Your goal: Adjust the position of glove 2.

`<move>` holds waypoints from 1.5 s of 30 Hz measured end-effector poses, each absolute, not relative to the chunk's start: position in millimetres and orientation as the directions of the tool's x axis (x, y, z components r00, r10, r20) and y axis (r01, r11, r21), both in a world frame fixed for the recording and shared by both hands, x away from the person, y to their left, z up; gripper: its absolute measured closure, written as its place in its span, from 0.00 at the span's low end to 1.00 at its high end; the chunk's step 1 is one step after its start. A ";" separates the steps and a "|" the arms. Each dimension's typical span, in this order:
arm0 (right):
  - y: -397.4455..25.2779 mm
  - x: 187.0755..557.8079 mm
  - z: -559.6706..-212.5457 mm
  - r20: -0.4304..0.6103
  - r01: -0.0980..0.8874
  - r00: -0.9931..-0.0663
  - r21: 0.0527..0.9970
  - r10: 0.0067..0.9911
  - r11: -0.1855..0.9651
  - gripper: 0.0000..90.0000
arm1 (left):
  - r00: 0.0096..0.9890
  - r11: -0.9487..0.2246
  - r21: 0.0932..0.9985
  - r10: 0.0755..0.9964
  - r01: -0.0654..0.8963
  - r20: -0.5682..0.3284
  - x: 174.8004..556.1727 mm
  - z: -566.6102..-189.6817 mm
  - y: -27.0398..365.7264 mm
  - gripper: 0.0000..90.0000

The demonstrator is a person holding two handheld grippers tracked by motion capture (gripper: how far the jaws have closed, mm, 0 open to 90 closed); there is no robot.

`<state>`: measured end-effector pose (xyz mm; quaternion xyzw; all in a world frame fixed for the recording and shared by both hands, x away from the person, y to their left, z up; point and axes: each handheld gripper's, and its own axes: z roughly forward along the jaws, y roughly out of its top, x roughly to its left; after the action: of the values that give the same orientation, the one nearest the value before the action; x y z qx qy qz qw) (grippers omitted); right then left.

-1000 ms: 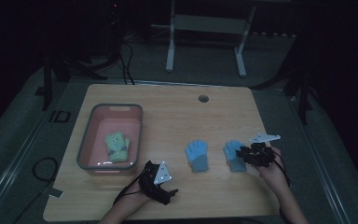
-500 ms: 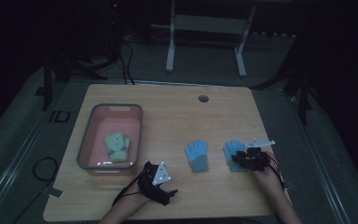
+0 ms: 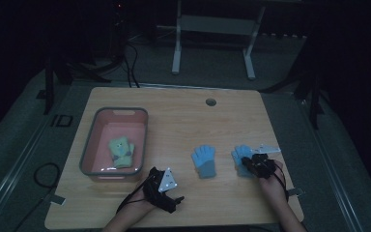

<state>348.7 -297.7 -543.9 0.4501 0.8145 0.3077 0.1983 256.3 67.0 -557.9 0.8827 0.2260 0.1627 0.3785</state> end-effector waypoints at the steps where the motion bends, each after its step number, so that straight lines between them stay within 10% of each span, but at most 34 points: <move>1: -297.4 348.5 -542.0 -0.046 0.614 -0.507 0.682 0.861 0.398 0.96 | 0.845 -0.613 0.741 0.522 0.276 0.117 256.4 -557.8 67.0 0.04; 19: -248.9 340.2 -460.0 -0.058 0.468 -0.566 0.798 0.822 0.379 0.96 | 0.848 -0.614 0.742 0.516 0.270 0.119 256.8 -557.5 66.9 0.04; 45: -174.6 336.7 -501.8 -0.026 0.473 -0.692 0.739 0.721 0.480 0.96 | 0.849 -0.615 0.742 0.514 0.266 0.121 256.4 -557.6 67.4 0.04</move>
<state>336.7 -174.6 -501.8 0.3539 0.8435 0.3670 0.1691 256.4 67.4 -557.6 0.8838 0.2206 0.1630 0.3790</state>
